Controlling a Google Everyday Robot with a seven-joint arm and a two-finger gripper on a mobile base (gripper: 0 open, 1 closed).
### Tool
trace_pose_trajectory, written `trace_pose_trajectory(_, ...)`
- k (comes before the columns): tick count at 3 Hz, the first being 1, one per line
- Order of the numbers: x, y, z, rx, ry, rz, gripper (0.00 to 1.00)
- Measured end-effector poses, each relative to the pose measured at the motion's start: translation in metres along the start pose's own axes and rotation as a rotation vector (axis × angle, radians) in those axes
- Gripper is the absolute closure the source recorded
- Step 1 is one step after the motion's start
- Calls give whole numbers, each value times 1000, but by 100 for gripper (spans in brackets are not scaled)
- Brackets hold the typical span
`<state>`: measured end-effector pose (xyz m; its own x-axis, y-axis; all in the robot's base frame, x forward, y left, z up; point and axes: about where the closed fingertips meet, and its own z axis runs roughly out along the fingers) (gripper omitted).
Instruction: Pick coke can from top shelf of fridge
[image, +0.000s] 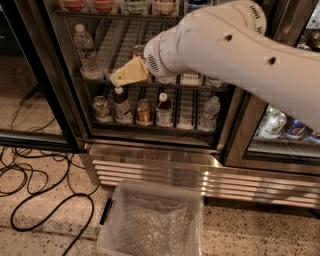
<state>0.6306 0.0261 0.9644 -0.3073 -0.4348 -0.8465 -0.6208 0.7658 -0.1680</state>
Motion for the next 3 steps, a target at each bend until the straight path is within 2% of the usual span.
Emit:
trace_pose_trajectory(1, -21, 4, 22, 51, -69, -19, 0)
trace_pose_trajectory(2, -44, -6, 40, 121, -115, -13, 0)
trace_pose_trajectory(3, -44, -6, 40, 121, -115, -13, 0)
